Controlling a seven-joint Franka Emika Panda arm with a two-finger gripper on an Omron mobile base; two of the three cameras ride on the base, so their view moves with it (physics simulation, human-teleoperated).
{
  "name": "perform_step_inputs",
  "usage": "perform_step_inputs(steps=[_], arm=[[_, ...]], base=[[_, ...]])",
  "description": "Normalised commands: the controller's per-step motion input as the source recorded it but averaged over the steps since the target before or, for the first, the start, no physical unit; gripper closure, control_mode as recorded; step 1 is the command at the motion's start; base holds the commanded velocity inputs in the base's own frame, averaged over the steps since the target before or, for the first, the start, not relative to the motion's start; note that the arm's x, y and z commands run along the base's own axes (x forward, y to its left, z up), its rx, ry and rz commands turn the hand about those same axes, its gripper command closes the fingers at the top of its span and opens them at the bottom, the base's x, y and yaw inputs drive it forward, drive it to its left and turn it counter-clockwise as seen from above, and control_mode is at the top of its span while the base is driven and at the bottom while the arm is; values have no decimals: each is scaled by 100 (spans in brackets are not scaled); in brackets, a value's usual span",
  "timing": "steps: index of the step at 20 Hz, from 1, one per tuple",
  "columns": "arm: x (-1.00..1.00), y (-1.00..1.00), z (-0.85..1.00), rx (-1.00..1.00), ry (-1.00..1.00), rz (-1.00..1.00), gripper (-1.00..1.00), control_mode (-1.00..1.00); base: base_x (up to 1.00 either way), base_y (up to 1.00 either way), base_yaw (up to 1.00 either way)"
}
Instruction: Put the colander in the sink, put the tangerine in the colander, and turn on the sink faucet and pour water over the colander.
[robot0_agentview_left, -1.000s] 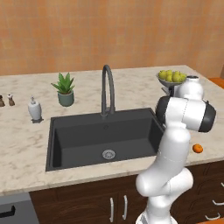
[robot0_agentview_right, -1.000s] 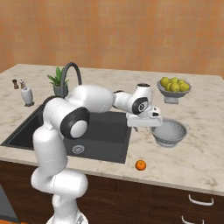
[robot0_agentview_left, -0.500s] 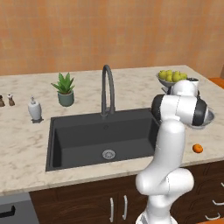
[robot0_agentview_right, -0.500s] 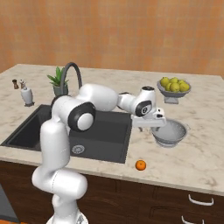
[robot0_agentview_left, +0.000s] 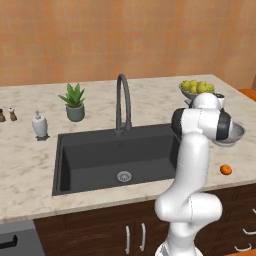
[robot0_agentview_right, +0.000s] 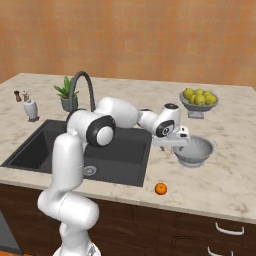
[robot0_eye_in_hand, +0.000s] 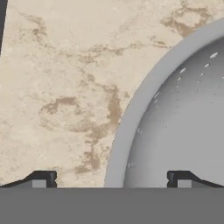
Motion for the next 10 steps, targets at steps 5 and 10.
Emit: perform_step_inputs(steps=[5,10], arm=[[12,-5,-39,-9,-5,0,100,-100],[-7,-2,-29,-2,-7,0,100,-100]], base=[[0,0,0],[0,0,0]])
